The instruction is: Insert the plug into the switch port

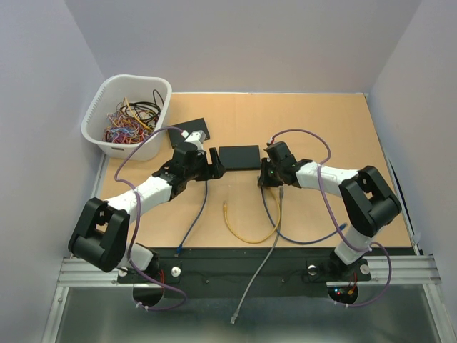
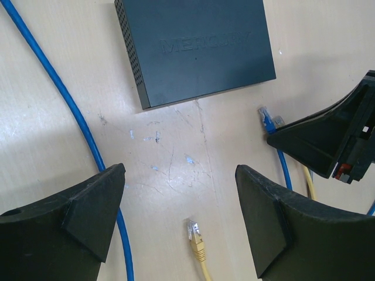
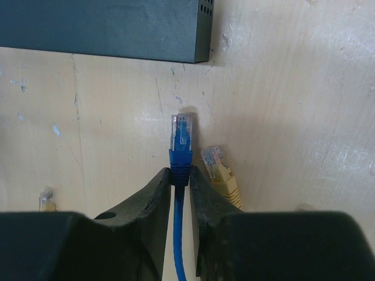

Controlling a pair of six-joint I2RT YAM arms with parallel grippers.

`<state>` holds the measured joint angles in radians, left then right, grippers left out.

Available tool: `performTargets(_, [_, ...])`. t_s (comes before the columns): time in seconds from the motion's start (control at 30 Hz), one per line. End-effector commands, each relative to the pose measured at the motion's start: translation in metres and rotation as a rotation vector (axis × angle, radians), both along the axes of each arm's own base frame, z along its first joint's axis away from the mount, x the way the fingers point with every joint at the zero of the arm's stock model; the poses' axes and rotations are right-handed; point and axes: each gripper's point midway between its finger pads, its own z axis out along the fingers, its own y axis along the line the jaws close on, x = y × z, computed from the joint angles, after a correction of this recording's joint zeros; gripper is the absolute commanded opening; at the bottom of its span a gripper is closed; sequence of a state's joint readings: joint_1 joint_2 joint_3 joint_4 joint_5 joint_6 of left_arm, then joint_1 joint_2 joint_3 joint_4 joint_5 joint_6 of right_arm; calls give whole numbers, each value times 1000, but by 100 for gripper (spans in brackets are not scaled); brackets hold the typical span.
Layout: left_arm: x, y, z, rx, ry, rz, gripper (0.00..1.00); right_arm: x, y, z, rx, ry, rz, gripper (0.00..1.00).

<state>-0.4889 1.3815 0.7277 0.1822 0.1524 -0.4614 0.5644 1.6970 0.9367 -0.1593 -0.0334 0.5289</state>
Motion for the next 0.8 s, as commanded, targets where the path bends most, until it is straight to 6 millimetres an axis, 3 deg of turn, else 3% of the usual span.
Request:
performTargets(0.0, [1, 1, 5, -2, -29, 1, 87, 13, 11, 15, 30, -58, -4, 24])
performTargets(0.2, [1, 2, 3, 1, -27, 2, 87, 13, 10, 18, 32, -64, 0, 20])
performTargets(0.37, [2, 2, 3, 1, -27, 3, 87, 11, 15, 19, 45, -60, 21, 0])
performTargets(0.63, [15, -9, 7, -18, -35, -4, 87, 5, 22, 26, 63, -83, 73, 1])
performTargets(0.73, [29, -16, 9, -27, -39, -6, 87, 1, 24, 27, 43, -106, 100, 0])
performTargets(0.77, [37, -22, 19, -37, -59, -12, 87, -1, 25, 26, 33, -111, 106, 0])
